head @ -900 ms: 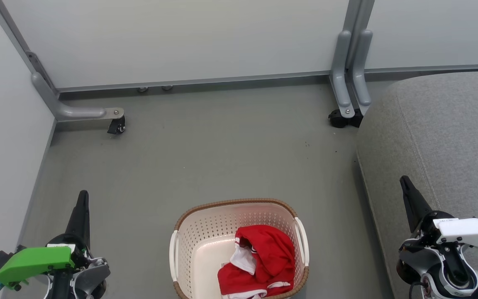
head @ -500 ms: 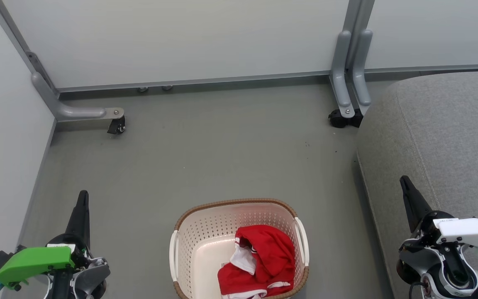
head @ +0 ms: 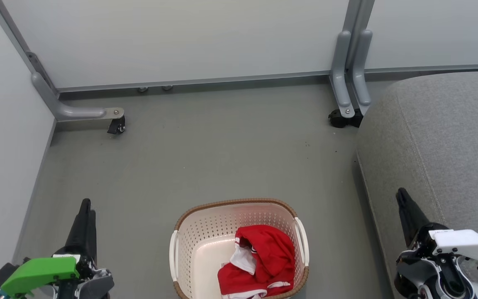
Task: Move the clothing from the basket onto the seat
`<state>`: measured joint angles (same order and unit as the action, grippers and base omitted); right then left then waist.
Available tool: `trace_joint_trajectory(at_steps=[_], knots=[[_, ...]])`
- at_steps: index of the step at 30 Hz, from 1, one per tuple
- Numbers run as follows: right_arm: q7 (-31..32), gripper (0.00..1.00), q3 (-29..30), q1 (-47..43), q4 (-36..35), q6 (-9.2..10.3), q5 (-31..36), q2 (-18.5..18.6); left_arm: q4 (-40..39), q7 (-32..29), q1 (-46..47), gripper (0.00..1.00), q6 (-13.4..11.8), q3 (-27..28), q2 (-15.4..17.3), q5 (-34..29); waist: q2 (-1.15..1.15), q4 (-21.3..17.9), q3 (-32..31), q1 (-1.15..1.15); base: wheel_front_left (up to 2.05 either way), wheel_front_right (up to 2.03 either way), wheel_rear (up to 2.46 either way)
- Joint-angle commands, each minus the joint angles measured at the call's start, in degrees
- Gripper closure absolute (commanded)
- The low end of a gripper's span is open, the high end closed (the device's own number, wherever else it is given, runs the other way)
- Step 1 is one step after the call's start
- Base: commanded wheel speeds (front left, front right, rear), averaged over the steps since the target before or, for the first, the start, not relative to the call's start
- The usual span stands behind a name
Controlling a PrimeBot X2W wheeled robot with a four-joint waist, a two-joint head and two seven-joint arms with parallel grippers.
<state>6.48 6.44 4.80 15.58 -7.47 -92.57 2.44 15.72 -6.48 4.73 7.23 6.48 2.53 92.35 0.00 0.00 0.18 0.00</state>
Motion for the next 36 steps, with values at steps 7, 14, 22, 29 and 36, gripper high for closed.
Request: trace_joint_trajectory(at_steps=[7, 14, 22, 29, 36], knots=[[-2.22, 0.00, -1.94, 0.54, -1.30, -0.01, 0.94, 0.16, -1.75, 1.33, 0.77, 0.00, 0.04, -1.08, 0.11, -0.13, 0.00, 0.00, 0.08, 0.00, 0.00, 0.00, 0.00], [-4.09, 0.00, -2.69, 0.90, -2.05, -0.01, 6.22, 0.31, -3.55, 4.03, 1.13, 0.00, 0.06, -2.44, 0.90, -3.77, 0.00, 0.02, 0.14, 0.00, 0.00, 0.00, 0.00], [-6.07, 0.00, -3.42, 1.10, -5.11, -0.02, 18.57, 0.31, -6.63, 6.05, 1.38, 0.00, 0.09, -2.91, 1.12, -13.56, 0.00, 0.10, 0.24, 0.00, 0.00, 0.00, 0.00], [-7.71, 0.00, -4.41, 0.95, -6.89, -0.02, 26.97, 0.30, -8.76, 7.69, 1.03, 0.00, 0.12, -3.79, 1.55, -20.62, 0.00, 0.13, 0.23, 0.00, 0.00, 0.00, 0.00], [-9.16, 0.00, -5.38, 0.86, -7.92, -0.02, 35.76, 0.33, -9.76, 9.14, 0.76, 0.00, 0.14, -5.29, 2.43, -28.26, 0.00, 0.18, 0.16, 0.00, 0.00, 0.00, 0.00]])
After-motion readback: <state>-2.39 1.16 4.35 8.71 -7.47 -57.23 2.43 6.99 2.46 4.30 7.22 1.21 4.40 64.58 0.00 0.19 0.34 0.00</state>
